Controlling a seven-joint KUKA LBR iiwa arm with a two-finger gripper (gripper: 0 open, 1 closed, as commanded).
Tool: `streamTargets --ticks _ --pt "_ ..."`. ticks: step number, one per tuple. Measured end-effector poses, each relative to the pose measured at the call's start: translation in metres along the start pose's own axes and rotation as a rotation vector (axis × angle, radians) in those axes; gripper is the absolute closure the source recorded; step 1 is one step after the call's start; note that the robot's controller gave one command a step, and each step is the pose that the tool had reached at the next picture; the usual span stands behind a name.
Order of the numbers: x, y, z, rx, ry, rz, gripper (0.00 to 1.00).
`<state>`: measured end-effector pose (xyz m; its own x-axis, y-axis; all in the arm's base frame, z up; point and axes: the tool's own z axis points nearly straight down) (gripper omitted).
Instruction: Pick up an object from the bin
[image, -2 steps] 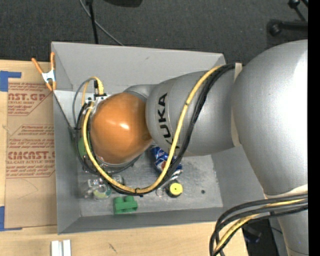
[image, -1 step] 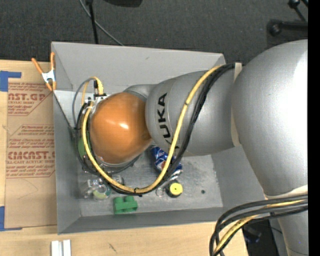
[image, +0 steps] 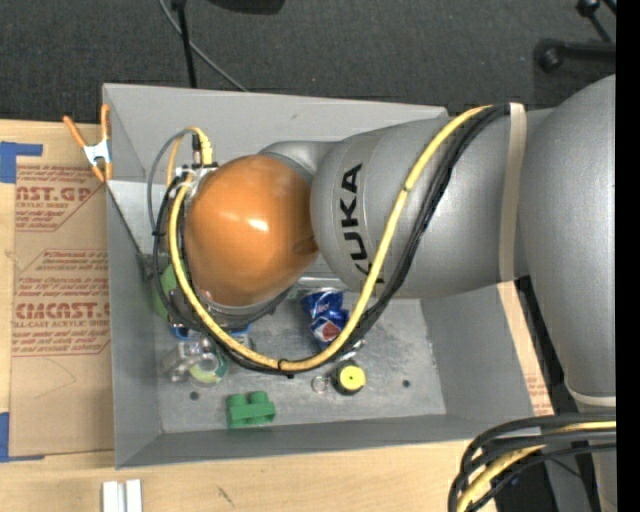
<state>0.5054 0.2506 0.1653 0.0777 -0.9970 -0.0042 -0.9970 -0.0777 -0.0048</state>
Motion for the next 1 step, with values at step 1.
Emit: streamTargets --ticks 1 --pt "-0.0013 -0.0001 -0.0086 -0.003 0.001 0.002 1.00"
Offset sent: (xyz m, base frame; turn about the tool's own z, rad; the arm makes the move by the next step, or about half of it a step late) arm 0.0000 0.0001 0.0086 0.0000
